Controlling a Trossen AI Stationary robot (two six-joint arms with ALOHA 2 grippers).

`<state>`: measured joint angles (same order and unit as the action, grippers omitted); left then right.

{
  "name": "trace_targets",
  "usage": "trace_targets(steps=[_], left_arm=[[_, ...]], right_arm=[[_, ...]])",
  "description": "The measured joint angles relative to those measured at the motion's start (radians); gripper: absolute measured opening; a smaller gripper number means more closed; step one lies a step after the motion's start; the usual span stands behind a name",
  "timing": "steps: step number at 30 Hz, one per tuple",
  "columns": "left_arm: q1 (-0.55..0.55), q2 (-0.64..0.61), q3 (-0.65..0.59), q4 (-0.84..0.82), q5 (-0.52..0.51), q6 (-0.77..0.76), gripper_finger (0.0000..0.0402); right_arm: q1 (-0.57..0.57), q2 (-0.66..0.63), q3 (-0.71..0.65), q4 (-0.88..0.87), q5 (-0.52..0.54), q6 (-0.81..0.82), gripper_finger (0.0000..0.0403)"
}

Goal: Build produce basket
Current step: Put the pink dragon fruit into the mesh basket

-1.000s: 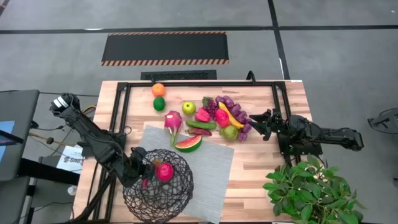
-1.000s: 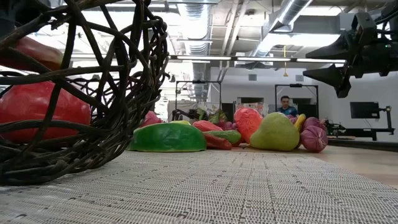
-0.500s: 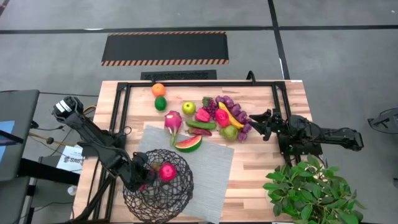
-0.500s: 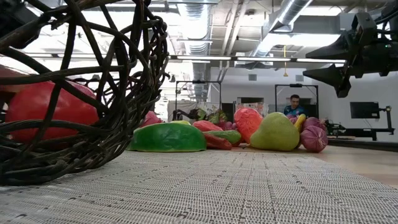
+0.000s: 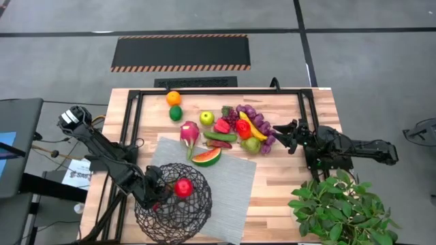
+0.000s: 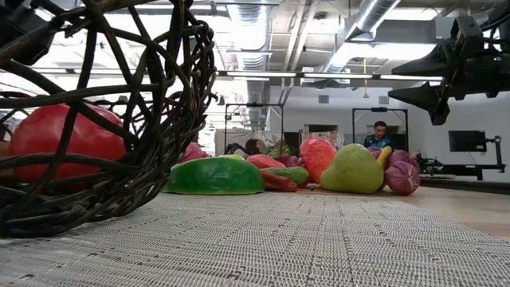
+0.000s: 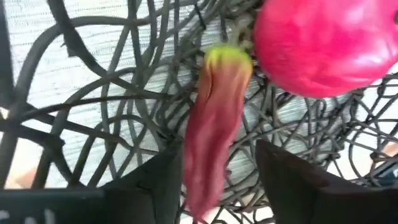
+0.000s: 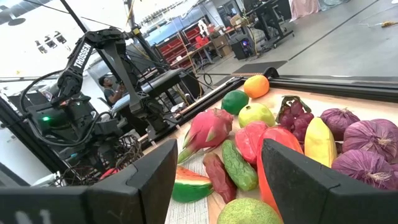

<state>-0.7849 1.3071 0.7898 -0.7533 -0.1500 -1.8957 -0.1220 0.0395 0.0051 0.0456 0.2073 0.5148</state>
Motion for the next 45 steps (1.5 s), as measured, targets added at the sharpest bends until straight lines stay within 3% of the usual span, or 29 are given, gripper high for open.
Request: trace_targets(steps=[6, 13, 20, 24, 32, 34, 37, 45], left_arm=[[0.0, -0.002, 0.0, 0.02, -0.02, -0.009, 0.0232], [0.001, -0.066, 0.0, 0.102, -0.084, 0.031, 0.024], [0.007, -0.205, 0.0, 0.095, -0.261, 0.088, 0.024], [0.059, -0.293, 0.0, 0.103, -0.424, 0.246, 0.024], [0.261, -0.431, 0.0, 0.166, -0.689, 0.752, 0.024], [0.335, -0.443, 0.0, 0.169, -0.693, 0.827, 0.0242], [0.448, -0.431, 0.0, 0.168, -0.62, 0.956, 0.0257], [0.664, -0.283, 0.0, 0.167, -0.513, 1.073, 0.0335]], right_arm=[[0.0, 0.0, 0.0, 0.0, 0.0, 0.0, 0.0255], [0.0, 0.0, 0.0, 0.0, 0.0, -0.003, 0.0255], [0.0, 0.0, 0.0, 0.0, 0.0, -0.003, 0.0255], [0.0, 0.0, 0.0, 0.0, 0.0, -0.003, 0.0255], [0.0, 0.0, 0.0, 0.0, 0.0, -0.016, 0.0255], [0.0, 0.0, 0.0, 0.0, 0.0, -0.018, 0.0255], [0.0, 0.0, 0.0, 0.0, 0.0, -0.018, 0.0255], [0.0, 0.0, 0.0, 0.0, 0.0, -0.018, 0.0255]])
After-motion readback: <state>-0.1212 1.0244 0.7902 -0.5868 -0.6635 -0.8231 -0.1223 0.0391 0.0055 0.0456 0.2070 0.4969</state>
